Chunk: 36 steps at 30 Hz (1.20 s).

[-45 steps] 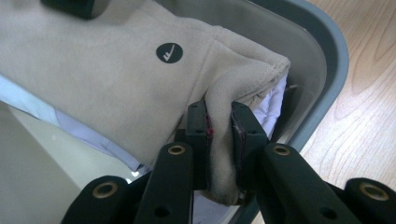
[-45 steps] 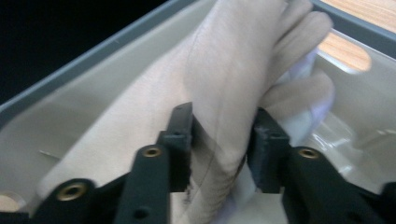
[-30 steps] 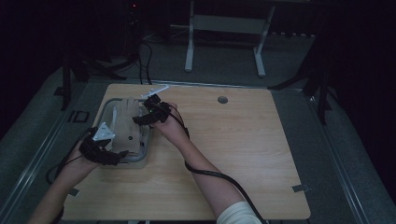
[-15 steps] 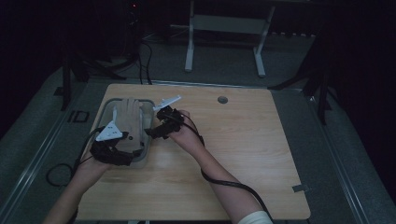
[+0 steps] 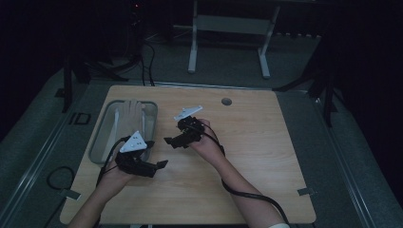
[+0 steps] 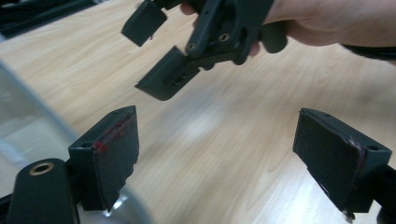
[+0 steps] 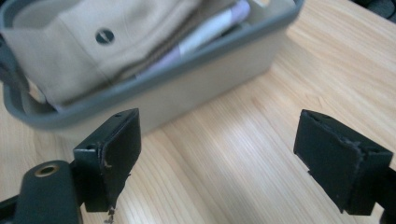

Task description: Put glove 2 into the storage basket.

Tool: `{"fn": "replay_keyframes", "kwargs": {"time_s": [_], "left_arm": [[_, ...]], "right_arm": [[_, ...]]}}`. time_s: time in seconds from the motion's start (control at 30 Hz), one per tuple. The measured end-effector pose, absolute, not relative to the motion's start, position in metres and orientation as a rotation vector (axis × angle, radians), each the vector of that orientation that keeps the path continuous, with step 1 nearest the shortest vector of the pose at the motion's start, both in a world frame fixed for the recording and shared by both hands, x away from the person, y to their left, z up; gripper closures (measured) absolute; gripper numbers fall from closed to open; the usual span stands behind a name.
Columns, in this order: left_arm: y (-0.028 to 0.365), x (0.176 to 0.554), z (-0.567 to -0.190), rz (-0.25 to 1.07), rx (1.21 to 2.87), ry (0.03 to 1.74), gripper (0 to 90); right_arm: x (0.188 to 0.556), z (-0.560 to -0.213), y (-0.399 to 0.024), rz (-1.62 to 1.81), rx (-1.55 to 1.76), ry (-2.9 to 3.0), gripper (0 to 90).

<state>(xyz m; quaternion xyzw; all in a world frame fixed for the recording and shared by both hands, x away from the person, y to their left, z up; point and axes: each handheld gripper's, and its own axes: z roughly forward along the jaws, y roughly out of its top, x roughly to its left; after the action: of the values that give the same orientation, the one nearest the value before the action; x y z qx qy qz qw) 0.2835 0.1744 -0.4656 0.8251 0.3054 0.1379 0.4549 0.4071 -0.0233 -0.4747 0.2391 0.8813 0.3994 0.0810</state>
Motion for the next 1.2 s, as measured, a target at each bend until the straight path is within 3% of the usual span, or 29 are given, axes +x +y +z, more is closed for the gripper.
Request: {"fn": "replay_keyframes", "kwargs": {"time_s": [1.2], "left_arm": [[0.099, 0.282, -0.538, 0.155, 2.142, 0.597, 14.7]], "right_arm": [[0.372, -0.536, -0.124, 1.213, 0.753, 2.611, 14.4]]}}
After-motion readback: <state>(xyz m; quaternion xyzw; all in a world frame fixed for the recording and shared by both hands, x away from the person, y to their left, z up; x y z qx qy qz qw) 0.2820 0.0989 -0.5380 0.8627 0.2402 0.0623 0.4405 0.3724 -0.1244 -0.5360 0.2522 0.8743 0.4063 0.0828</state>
